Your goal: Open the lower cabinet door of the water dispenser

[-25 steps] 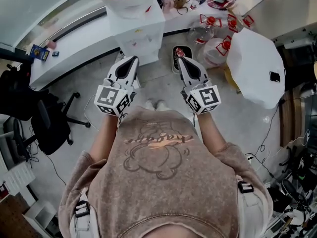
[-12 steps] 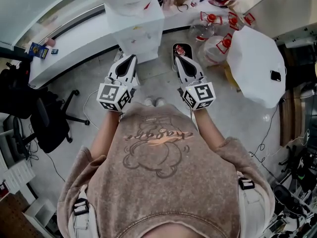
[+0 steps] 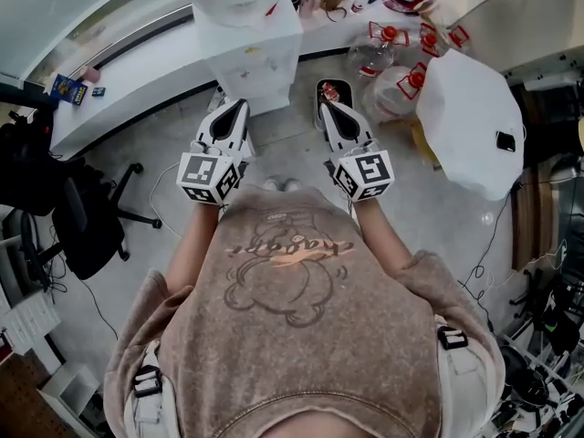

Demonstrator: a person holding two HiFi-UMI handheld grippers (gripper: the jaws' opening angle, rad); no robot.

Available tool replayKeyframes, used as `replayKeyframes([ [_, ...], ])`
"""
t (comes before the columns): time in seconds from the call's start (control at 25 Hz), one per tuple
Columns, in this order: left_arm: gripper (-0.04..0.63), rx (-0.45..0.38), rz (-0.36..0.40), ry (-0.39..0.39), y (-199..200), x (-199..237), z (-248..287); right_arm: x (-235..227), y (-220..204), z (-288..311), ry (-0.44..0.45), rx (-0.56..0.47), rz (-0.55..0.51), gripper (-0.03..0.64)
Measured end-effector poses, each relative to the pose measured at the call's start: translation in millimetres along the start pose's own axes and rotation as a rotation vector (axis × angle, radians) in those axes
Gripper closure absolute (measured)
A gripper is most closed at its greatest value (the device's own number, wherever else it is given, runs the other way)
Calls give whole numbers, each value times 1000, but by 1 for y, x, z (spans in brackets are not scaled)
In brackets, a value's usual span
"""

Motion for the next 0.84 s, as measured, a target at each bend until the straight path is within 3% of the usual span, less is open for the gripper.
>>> replayKeyframes([
  [0.84, 578, -1, -9, 7, 0, -8, 1, -2, -1, -8, -13, 3, 15, 613],
])
Point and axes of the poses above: the fingertips, and each gripper's own axes: z forward along the fingers, x to its left, y out of its top, the point moved 9 cm from there along -z, backward along the fingers, and after that the axes turned 12 degrees about -z, right-handed, at the moved point
